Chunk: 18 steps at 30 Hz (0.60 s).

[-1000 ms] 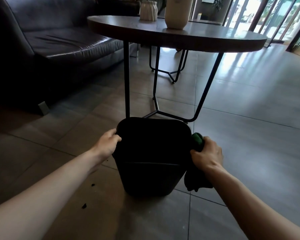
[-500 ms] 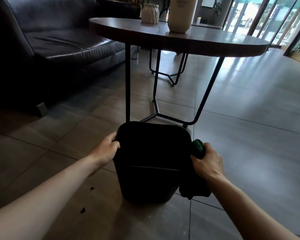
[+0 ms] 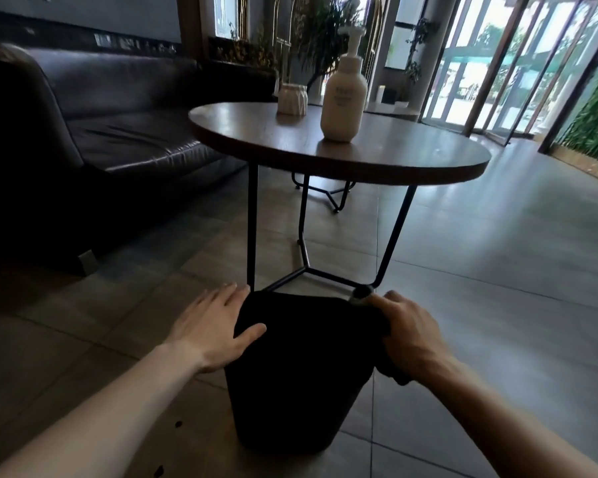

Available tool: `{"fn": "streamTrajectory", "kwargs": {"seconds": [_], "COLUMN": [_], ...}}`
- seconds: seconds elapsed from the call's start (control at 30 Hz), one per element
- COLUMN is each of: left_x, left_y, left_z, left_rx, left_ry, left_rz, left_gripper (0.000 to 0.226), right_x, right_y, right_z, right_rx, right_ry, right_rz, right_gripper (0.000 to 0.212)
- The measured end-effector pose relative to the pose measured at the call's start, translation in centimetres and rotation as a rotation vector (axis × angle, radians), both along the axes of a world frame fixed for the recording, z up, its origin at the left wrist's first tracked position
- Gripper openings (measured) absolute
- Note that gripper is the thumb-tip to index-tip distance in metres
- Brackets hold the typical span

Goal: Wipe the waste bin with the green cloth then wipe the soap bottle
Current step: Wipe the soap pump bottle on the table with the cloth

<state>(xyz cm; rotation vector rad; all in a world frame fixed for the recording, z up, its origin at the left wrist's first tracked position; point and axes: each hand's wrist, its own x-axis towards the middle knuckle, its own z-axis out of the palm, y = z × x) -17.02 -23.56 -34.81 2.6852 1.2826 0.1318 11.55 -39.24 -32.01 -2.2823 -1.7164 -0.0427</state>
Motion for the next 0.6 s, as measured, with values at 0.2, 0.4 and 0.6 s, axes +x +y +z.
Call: {"fn": "streamTrajectory", "kwargs": {"seconds": [0.2,0.4,0.6], "left_x": [2.2,5.2,5.8], "left_y": [-1.9,-3.4,-5.6], "left_z": [4.4,8.8,11.1], "left_rx": [0.201,0.244,0.106], "left_ry": [0.053,-0.03,-0.249], "left_rz": [-0.191,-0.303,-0.334], "left_gripper": [0.101,0.107,0.083], "right_x": [-1.9,-4.0,-5.3], "right_y": [-0.2,0.2,0.3], "right_z": [4.8,7.9,9.1], "right_rx": [-0.002,0.016,0.154], "right_ry": [-0.258,-0.283,-0.122], "right_rz": [0.263,0.392,0.349], "right_gripper": [0.043,0.052,0.038]}}
